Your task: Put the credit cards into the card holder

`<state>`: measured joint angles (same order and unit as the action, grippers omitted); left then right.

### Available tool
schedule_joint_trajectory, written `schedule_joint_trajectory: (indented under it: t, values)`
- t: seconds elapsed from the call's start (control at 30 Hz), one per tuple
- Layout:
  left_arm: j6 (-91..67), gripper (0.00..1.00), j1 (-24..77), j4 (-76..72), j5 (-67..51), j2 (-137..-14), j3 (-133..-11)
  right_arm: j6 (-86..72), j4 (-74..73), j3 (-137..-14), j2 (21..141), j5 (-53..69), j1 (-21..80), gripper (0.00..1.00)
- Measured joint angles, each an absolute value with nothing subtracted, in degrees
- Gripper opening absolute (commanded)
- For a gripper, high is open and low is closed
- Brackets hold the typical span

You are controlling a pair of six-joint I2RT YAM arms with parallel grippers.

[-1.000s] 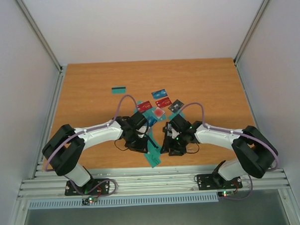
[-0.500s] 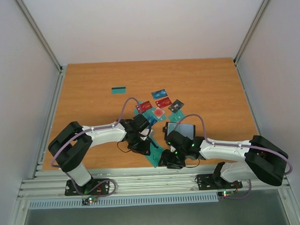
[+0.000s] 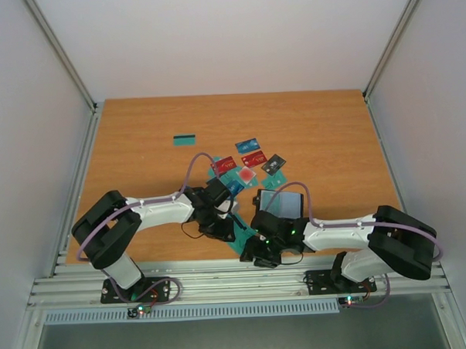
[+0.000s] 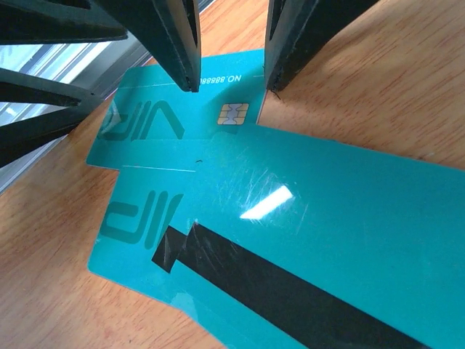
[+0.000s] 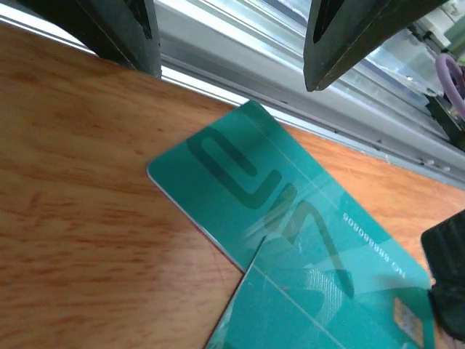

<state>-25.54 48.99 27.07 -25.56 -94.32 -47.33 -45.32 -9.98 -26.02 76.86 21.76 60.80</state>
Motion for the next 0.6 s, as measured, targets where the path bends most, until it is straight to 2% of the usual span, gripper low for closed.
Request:
schedule_joint_trajectory:
  t: [0.3, 0.6]
  values:
    - [-25.0, 0.33, 49.5, 28.1, -23.3, -93.7, -47.7, -51.3, -4.4, -24.6, 78.5, 21.4, 61.6, 0.55]
    - [-23.2, 0.34, 49.6, 29.5, -21.2, -93.9, -48.9, -54.8, -1.3, -21.4, 74.9, 17.6, 62.8, 0.54]
